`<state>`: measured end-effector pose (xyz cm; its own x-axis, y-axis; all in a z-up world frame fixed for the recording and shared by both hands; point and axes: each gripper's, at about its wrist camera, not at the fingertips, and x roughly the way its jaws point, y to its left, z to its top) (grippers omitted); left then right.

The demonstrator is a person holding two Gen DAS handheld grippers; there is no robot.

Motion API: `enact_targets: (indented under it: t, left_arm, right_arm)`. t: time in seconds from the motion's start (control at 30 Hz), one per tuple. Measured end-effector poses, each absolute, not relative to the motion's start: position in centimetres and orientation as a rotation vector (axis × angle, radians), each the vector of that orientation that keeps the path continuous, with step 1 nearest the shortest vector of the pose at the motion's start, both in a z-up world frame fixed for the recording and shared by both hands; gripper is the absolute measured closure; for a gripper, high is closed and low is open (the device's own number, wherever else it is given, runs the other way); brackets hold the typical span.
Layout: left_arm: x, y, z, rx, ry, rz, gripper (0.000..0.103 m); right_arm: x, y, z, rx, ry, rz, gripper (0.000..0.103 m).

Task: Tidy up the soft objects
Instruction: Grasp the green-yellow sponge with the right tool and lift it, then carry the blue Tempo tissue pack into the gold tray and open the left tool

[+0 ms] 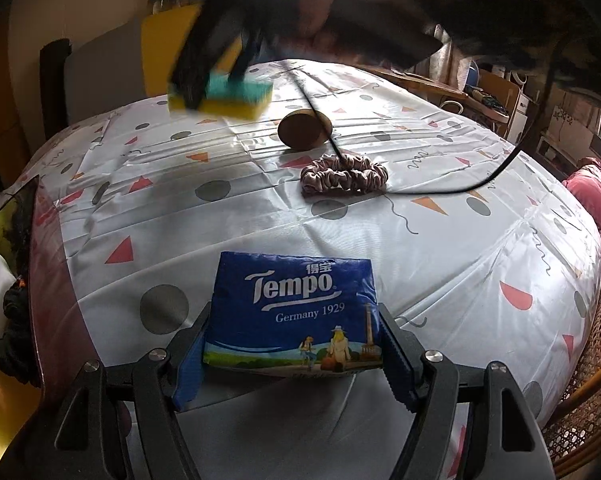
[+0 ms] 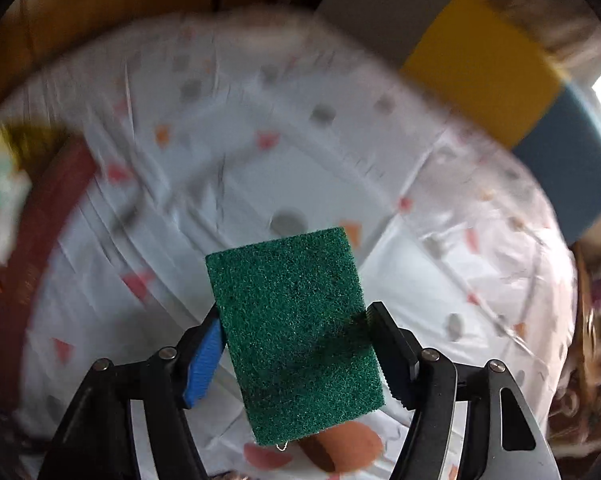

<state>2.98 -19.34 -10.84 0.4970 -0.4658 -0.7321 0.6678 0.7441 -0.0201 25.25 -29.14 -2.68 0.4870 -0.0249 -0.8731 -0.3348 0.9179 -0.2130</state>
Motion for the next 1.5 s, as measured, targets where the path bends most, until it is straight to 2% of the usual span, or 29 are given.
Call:
enact_targets:
  t: [0.1, 0.23, 0.43, 0.6, 0.93, 1.5]
  left_arm:
    - [3.1, -19.5, -10.8, 0.291, 0.796, -0.694, 0.028]
    - [3.6, -19.6, -10.3, 0.272, 0.834, -0.680, 0.029]
    - [2.9, -19.3, -8.1, 0.253, 0.809, -0.676, 0.029]
    - [2.2, -19.0, -6.2, 0.222, 0.809, -0.670, 0.029]
    - [0.7, -17.0, -2.3, 0.159, 0.778, -0.641, 0.029]
    - [0.4, -11.7, 1.0, 0.080, 0.727, -0.535, 0.029]
  right_arm:
    - [21.8, -31.6, 2.3, -0.219, 0.947, 0.124, 0.032]
    - [16.6, -35.3, 3.4, -0.017, 0.973, 0.045, 0.031]
    - [7.9, -41.2, -2.2, 0.204, 1.108, -0.175, 0.031]
    - [4.1, -43.2, -7.6, 0.301, 1.198, -0.302, 0.032]
    - [4.4, -41.5, -9.0, 0.151, 1.181, -0.319, 0.032]
    - [4.6, -41.3, -9.2, 0.127, 1.177, -0.324, 0.032]
